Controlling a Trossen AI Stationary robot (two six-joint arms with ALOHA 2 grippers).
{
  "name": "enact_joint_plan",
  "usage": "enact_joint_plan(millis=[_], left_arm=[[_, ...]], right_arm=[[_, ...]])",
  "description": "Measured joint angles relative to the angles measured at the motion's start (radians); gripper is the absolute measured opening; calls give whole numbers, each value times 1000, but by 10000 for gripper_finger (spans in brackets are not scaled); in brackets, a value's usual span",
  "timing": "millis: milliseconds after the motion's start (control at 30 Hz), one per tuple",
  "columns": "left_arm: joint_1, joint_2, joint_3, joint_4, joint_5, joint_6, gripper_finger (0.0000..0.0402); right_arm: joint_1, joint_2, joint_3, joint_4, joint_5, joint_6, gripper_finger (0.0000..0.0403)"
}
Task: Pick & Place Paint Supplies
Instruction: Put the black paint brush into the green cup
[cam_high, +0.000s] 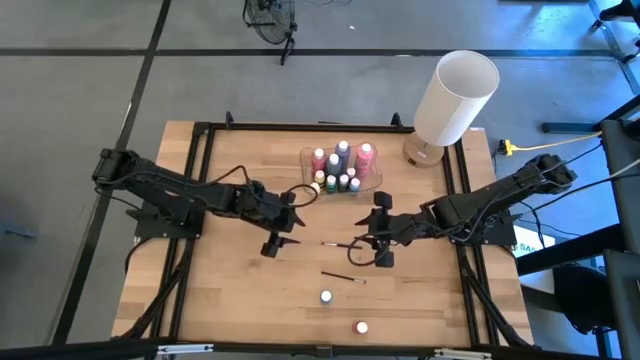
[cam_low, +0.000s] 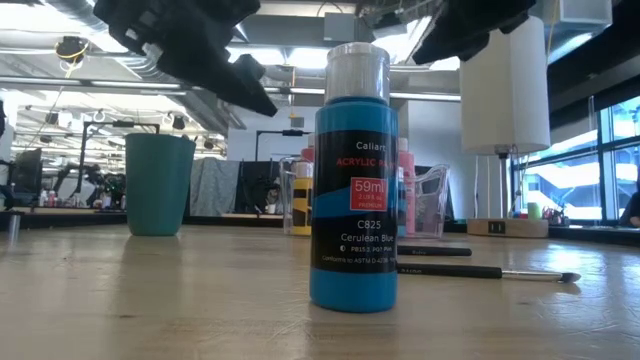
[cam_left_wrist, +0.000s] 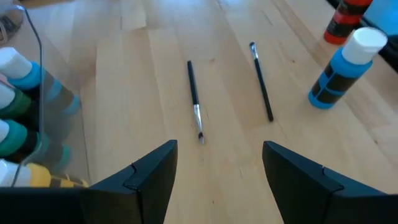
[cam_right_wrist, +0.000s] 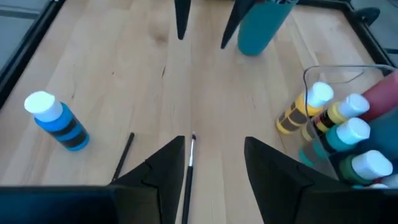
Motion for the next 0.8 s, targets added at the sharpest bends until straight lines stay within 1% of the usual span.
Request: enact_joint_plan(millis=[67, 133, 200, 333, 400, 533, 633, 800], left_arm=[[0, 0, 0, -8, 0, -1, 231], [0, 0, 0, -7, 0, 0, 230], [0, 0, 0, -3, -1, 21, 231], [15, 0, 0, 20, -6, 77, 232], [30, 0, 0, 33, -10, 77, 231], [54, 0, 0, 80, -17, 54, 231], [61, 0, 0, 124, -18, 38, 232], [60, 0, 0, 156, -18, 17, 232]], right_arm=[[-5, 0, 0, 8, 4, -5, 170], [-6, 0, 0, 19, 33, -16, 170], [-6, 0, 0, 19, 90, -24, 170], [-6, 0, 0, 1, 242, -9, 170], [-7, 0, 0, 1, 282, 11, 170], [15, -33, 0, -8, 295, 11, 170], [55, -83, 0, -43, 287, 30, 170], [166, -224, 0, -174, 278, 85, 170]])
